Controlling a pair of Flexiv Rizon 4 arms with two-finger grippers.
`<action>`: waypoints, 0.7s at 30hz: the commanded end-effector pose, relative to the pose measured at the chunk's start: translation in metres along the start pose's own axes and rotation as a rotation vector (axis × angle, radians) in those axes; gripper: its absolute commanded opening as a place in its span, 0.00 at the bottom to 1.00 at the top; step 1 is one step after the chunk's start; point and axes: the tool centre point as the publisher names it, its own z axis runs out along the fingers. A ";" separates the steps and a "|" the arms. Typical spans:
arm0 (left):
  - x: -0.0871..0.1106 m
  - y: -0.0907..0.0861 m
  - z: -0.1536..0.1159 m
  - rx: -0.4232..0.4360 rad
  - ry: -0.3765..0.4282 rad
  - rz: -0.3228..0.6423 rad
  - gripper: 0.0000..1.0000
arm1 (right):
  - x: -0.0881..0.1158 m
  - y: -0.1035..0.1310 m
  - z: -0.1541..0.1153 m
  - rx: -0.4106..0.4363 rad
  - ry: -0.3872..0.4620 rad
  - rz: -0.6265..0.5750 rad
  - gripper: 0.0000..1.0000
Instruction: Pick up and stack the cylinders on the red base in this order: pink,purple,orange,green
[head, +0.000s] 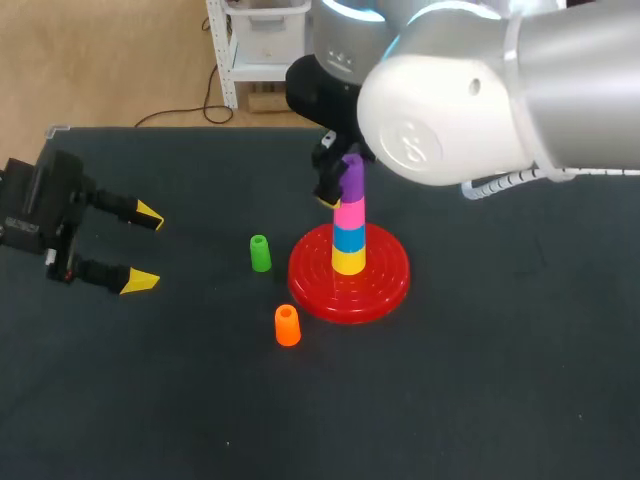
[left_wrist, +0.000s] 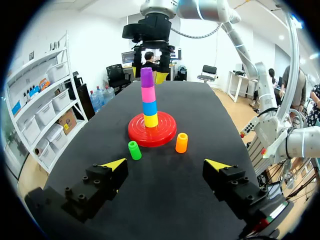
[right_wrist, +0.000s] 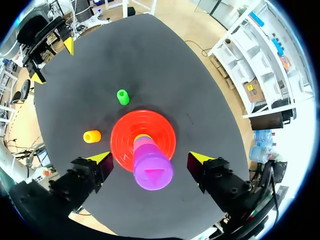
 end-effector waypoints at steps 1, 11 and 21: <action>0.001 -0.001 0.000 -0.003 -0.004 0.003 1.00 | 0.002 0.000 -0.005 0.010 -0.018 0.009 1.00; 0.001 -0.001 0.000 -0.003 -0.004 0.003 1.00 | 0.004 -0.008 -0.034 0.029 -0.082 0.035 1.00; 0.001 -0.001 0.000 -0.003 -0.004 0.003 1.00 | 0.027 -0.002 -0.066 0.051 -0.119 0.025 1.00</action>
